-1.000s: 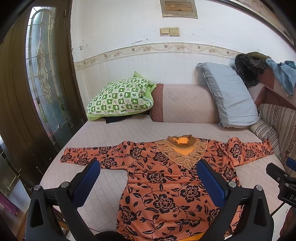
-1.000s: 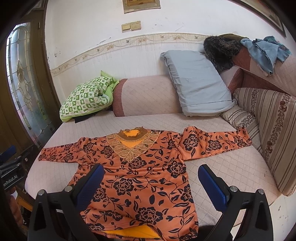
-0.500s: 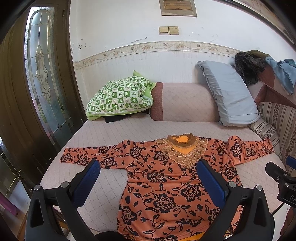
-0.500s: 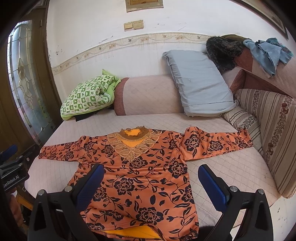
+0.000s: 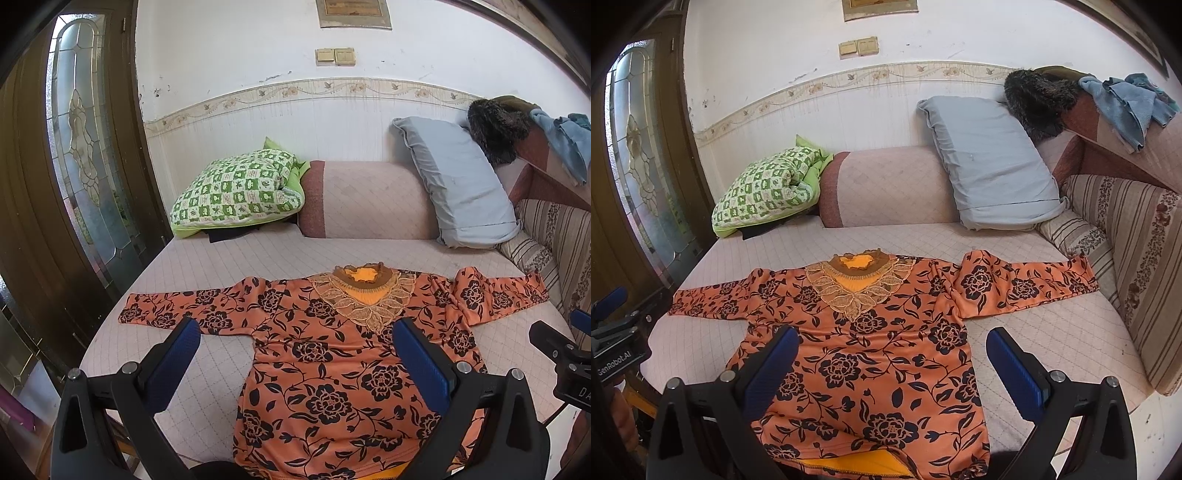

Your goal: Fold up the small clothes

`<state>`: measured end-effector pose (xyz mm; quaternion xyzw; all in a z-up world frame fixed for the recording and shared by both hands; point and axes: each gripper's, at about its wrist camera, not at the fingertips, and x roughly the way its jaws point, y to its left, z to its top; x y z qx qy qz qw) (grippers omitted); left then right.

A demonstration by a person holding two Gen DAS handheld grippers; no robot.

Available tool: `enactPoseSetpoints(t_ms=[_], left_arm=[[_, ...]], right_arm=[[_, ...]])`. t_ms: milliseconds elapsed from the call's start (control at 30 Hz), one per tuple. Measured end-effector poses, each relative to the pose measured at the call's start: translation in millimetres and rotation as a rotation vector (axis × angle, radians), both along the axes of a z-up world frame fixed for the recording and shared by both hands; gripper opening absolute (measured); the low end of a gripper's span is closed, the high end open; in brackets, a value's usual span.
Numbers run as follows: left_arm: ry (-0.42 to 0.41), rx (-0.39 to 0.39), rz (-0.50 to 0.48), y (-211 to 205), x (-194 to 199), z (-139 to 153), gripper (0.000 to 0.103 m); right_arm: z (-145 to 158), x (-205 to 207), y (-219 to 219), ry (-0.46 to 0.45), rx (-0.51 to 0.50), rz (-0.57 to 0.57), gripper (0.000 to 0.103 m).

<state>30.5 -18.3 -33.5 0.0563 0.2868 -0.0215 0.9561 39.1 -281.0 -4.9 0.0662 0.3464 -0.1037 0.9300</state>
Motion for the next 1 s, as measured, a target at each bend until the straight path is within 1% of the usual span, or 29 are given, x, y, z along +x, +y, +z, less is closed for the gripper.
enactPoseSetpoints(t_ms=[200, 367, 500, 600, 667, 800, 1000], left_arm=[[0.018, 0.005, -0.004, -4.1, 7.1, -6.7, 0.103], [0.074, 0.002, -0.013, -8.0, 19.7, -22.5, 0.103], [0.169, -0.015, -0.032, -12.2, 38.4, -48.6, 0.103], [0.243, -0.009, -0.042, -20.0, 52.7, -72.4, 0.103], [0.272, 0.002, -0.047, -26.3, 60.4, -86.2, 0.103], [0.306, 0.009, -0.073, -38.0, 75.2, -103.9, 0.103], [0.319, 0.01, -0.104, -62.2, 105.7, -117.7, 0.103]], right_arm=[[-6.5, 6.2, -6.6, 0.014, 0.008, -0.003, 0.103], [-15.3, 11.0, -20.3, 0.036, 0.012, -0.029, 0.103], [-32.2, 14.5, -45.6, 0.073, 0.023, -0.09, 0.103], [-44.6, 17.3, -65.6, 0.096, 0.024, -0.141, 0.103], [-52.7, 19.8, -80.5, 0.112, 0.022, -0.175, 0.103], [-63.5, 24.4, -105.3, 0.13, 0.021, -0.231, 0.103], [-72.6, 39.4, -128.2, 0.149, -0.03, -0.282, 0.103]])
